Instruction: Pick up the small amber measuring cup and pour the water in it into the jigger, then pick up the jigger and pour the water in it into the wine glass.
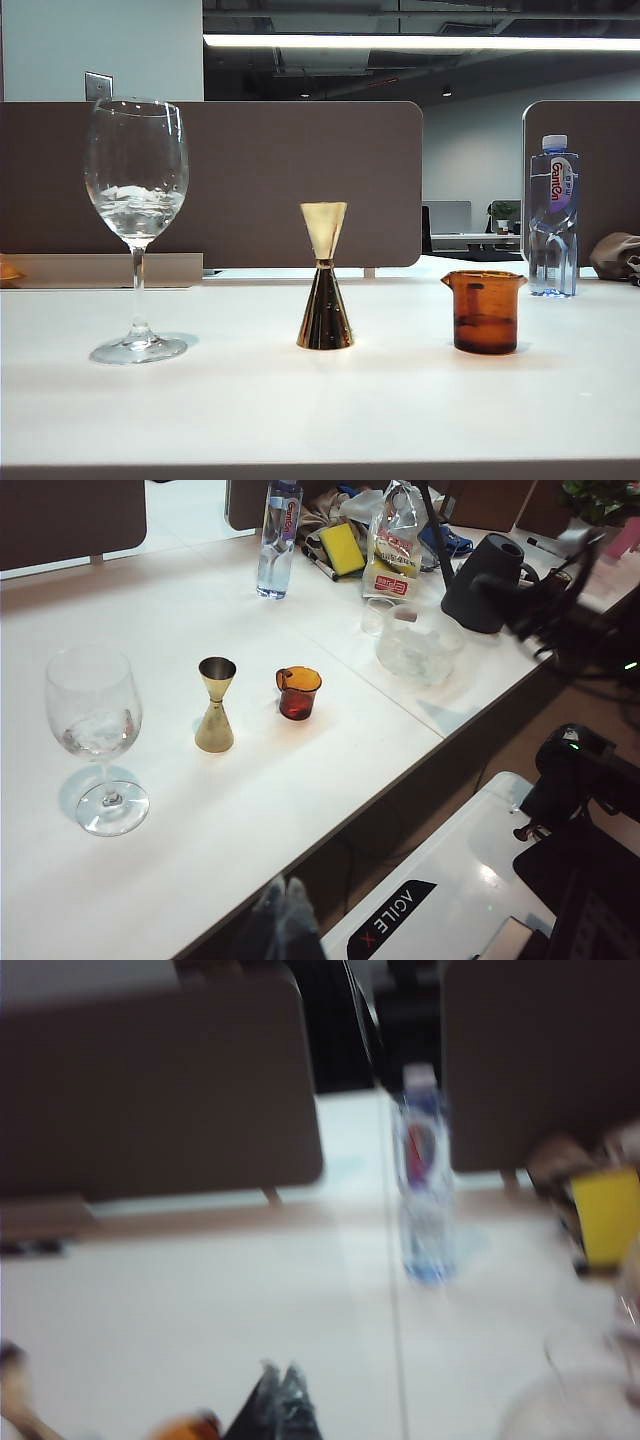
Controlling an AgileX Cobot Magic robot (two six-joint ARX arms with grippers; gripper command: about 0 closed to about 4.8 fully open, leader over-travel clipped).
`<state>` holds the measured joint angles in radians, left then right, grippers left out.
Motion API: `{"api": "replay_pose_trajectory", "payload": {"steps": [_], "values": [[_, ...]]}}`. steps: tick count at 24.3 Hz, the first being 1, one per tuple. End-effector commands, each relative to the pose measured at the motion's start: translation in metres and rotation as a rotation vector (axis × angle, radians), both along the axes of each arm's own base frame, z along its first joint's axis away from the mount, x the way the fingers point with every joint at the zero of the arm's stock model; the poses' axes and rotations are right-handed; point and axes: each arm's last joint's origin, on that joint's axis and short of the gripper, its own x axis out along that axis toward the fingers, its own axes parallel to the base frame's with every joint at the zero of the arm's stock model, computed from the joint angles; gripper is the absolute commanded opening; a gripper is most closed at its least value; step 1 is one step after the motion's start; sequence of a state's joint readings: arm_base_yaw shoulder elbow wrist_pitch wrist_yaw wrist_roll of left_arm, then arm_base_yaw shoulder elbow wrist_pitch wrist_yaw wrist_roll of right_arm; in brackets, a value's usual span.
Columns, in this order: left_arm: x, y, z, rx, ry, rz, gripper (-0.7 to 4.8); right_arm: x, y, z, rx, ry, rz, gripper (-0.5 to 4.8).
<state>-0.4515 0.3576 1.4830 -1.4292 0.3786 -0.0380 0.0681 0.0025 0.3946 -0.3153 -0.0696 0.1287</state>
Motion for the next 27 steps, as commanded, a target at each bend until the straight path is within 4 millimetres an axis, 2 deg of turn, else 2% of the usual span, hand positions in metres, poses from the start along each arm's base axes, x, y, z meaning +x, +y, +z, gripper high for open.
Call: {"api": "replay_pose_trajectory", "payload": {"steps": [1,3,7,12,18,22,26,27], "values": [[-0.001,0.0,0.0,0.002,-0.002,-0.004,-0.02,-0.048,-0.001,0.061,0.023,-0.124,0.08,-0.01],[-0.001,0.0,0.0,0.002,-0.002,-0.004,-0.02,-0.081,-0.003,0.087,0.021,-0.178,0.097,-0.01],[-0.001,0.0,0.0,0.001,-0.002,-0.004,-0.02,-0.113,-0.005,0.107,0.022,-0.232,0.098,-0.01],[-0.001,0.0,0.0,0.002,-0.002,-0.004,-0.02,-0.135,-0.007,0.118,0.023,-0.268,0.097,-0.01],[-0.001,0.0,0.0,0.002,-0.002,-0.004,-0.02,-0.135,-0.006,0.115,0.022,-0.238,0.096,-0.01],[-0.001,0.0,0.0,0.002,-0.002,-0.004,-0.02,-0.131,-0.007,0.103,0.021,-0.111,0.08,-0.01],[-0.001,0.0,0.0,0.002,-0.002,-0.004,-0.02,-0.101,-0.004,0.099,0.013,0.16,0.108,-0.01],[-0.001,0.0,0.0,0.001,-0.002,-0.004,-0.02,-0.086,-0.003,0.101,0.011,0.274,0.109,-0.01]]}}
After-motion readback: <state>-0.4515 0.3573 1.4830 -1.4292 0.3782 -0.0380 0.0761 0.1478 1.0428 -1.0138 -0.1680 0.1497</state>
